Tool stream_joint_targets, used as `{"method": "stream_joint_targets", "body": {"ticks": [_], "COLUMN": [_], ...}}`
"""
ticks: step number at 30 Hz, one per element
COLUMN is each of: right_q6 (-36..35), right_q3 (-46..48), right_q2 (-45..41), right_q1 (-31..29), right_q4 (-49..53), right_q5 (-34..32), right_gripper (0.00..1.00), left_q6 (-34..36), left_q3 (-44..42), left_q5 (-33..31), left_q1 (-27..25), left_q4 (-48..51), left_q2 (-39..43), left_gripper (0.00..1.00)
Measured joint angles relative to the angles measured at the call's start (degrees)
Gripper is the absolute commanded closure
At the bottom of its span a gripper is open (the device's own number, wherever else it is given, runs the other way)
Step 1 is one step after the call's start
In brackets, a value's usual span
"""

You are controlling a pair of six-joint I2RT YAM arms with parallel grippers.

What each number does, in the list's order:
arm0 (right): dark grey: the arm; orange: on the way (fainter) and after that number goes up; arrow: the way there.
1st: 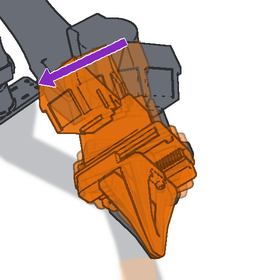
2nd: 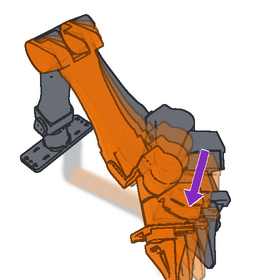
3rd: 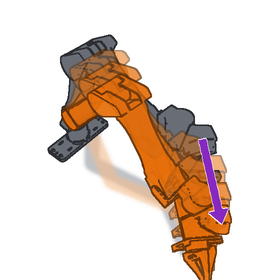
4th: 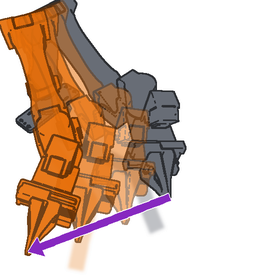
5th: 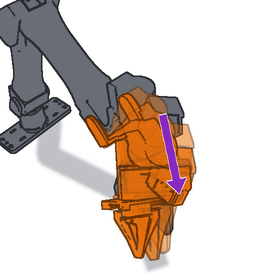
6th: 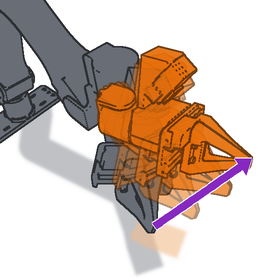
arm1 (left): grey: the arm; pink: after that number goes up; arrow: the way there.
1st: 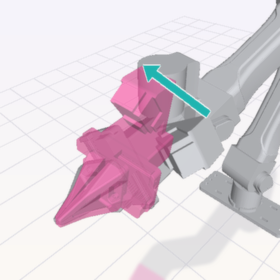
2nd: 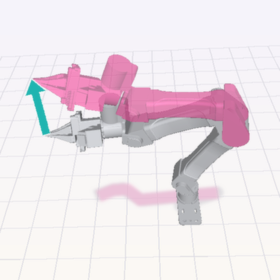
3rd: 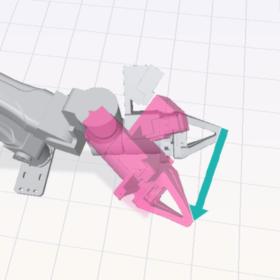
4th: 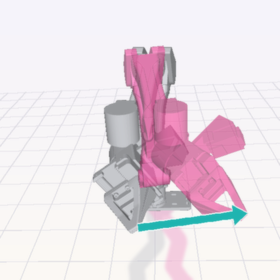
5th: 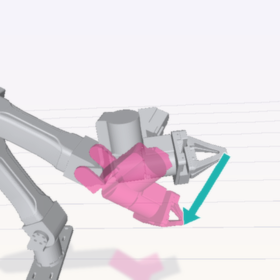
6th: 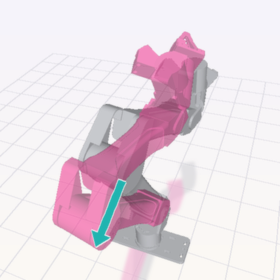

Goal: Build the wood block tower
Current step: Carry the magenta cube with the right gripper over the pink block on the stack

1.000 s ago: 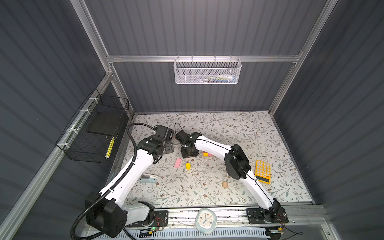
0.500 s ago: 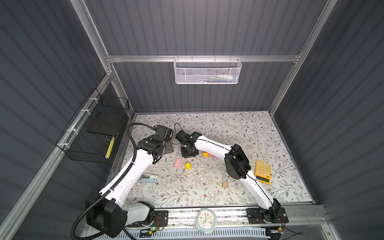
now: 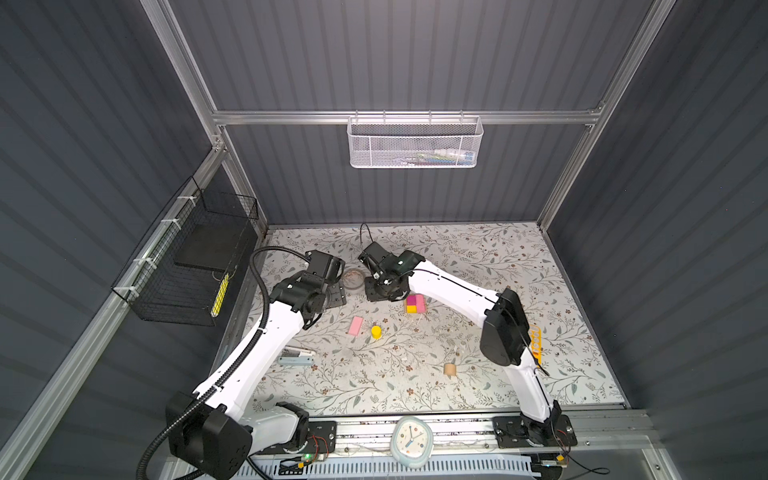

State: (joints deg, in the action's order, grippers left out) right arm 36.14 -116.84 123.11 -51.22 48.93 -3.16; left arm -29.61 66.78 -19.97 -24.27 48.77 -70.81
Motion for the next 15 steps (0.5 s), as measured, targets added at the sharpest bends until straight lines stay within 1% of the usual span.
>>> {"method": "stream_joint_targets", "body": {"ticks": [2,5,9,15], "right_q6": [-0.17,-0.15,-0.13,-0.15], "right_q3": [2.6,8.85,18.18,28.57], "right_q2": [-3.41,-8.68,-15.56,-23.63], "right_q1": [0.37,1.55,4.09,8.31], "right_q4": [-0.92,-2.62,-3.89,-5.16], "right_q5": [0.59,1.73,1.84,1.38], "right_gripper": [0.79,0.79,0.79,0.78], "left_q6": [-0.09,-0.2,-0.68,-1.66], "left_q3": [-0.02,-0.04,-0.98,-1.18], "left_q5": [0.63,2.25,4.79,9.77], "left_q1": [0.0,0.0,0.0,0.0], "left_q4": [-0.02,-0.35,-2.1,-4.83], "left_q2": [-0.02,0.0,0.07,-1.03], "left_gripper": [0.25,0.26,0.29,0.33]}}
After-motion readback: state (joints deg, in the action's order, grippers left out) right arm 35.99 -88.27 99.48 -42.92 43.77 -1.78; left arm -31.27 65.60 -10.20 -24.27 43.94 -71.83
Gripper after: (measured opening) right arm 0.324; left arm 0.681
